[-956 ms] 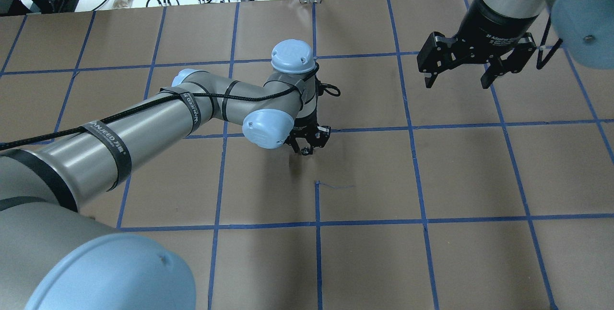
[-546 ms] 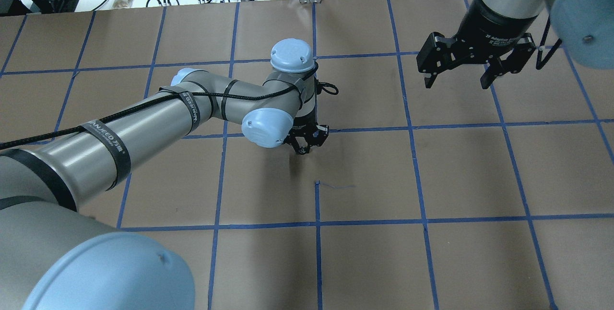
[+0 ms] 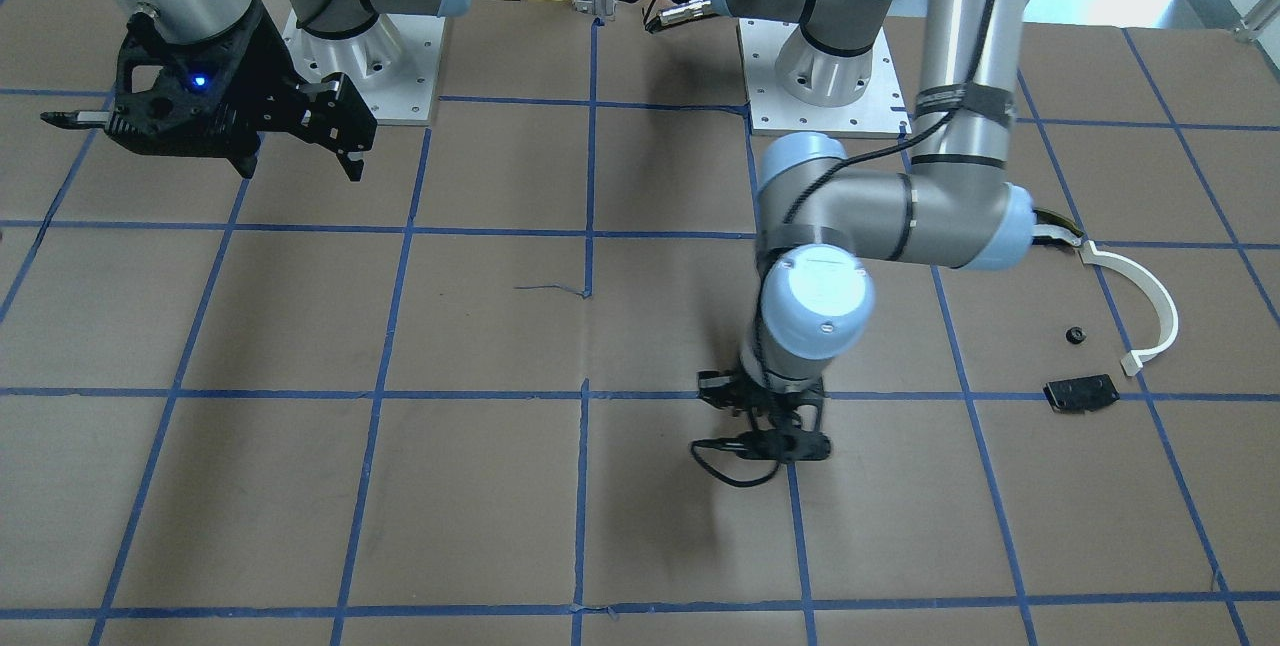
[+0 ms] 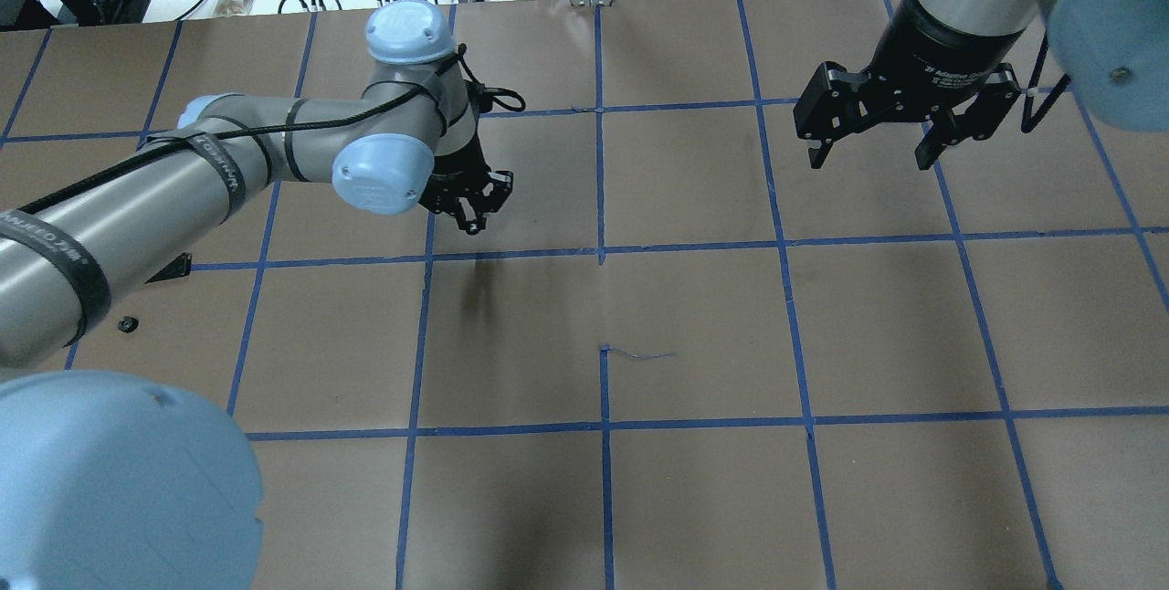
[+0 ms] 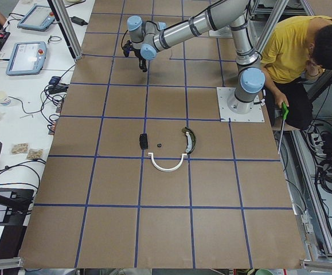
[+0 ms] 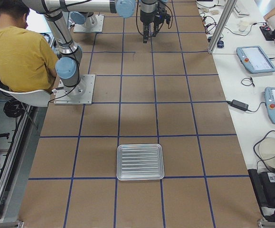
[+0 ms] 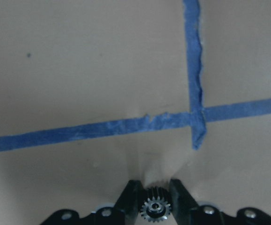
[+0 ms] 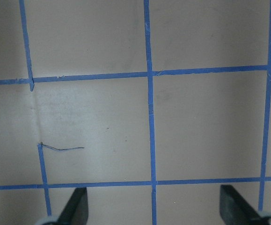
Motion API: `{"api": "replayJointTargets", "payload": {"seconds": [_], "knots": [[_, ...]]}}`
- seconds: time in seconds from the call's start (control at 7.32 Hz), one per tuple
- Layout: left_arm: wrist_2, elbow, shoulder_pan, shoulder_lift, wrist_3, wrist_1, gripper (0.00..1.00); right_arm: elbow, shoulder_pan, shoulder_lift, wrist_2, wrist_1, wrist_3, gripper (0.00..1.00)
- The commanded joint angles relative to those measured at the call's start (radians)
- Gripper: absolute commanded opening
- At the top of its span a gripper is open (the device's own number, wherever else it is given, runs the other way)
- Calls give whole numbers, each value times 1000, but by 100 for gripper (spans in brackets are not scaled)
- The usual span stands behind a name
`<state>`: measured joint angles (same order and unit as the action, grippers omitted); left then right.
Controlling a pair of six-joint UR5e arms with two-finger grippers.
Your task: Place bearing gear from tray to pile
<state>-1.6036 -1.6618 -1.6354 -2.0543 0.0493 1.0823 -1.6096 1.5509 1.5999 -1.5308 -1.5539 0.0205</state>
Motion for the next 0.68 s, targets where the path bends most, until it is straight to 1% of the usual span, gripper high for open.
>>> {"api": "replayJointTargets", "payload": {"seconds": [0.0, 0.27, 0.41, 0.55], "knots": [[-65, -7, 240, 42, -261, 22, 0, -1, 0, 0, 0, -1, -4, 100], [-65, -24, 478, 54, -504, 57, 0, -1, 0, 0, 0, -1, -4, 100], [-67, -41, 553, 59, -553, 74, 0, -1, 0, 0, 0, 0, -4, 100], [-67, -70, 631, 63, -672, 71, 0, -1, 0, 0, 0, -1, -2, 100]]}}
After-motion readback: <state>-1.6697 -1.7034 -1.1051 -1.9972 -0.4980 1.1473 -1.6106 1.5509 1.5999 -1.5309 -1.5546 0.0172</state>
